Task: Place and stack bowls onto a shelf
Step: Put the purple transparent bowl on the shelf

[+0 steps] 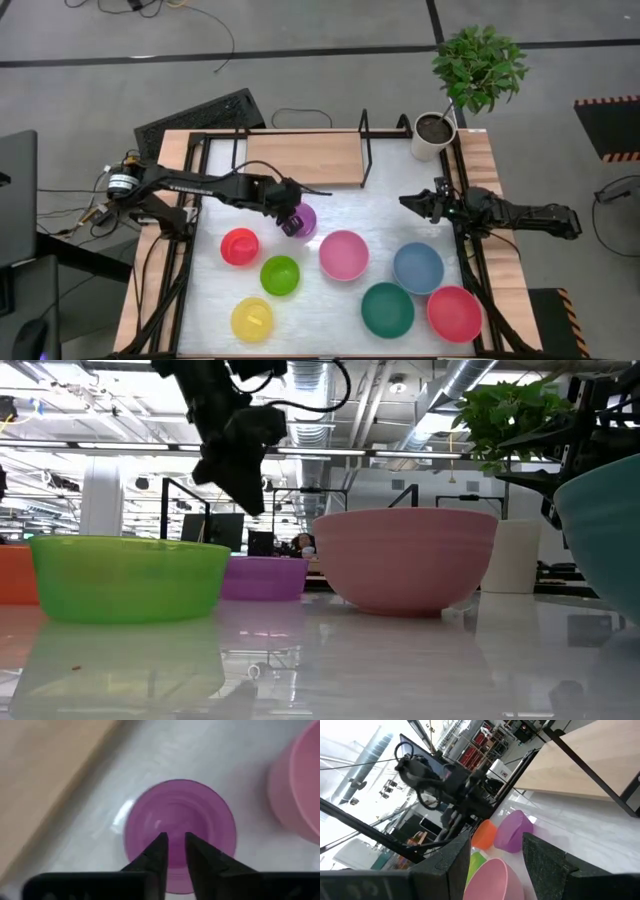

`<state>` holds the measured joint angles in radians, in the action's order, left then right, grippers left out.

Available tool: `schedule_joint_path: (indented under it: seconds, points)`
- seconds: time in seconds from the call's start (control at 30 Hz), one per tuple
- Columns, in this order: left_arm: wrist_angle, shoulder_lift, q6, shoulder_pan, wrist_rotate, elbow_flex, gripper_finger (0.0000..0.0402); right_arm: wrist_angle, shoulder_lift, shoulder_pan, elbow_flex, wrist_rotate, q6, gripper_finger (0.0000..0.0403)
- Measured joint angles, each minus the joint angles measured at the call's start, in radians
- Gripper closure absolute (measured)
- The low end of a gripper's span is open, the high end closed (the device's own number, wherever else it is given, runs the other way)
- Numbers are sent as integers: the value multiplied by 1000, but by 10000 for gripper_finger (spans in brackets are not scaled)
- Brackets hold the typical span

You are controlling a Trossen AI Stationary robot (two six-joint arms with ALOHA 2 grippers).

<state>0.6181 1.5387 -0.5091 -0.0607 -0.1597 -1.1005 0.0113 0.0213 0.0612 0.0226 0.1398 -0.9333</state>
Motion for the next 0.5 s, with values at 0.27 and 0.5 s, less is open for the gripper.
schedule_joint_path:
  seconds: [0.27, 0.5]
  points:
    - [-77, 67, 38, -19, -17, 63, 232, 0, 0, 0, 0, 0, -1, 200]
    - [-81, 101, 34, -17, -44, 63, 179, 0, 19, 6, 0, -2, -9, 200]
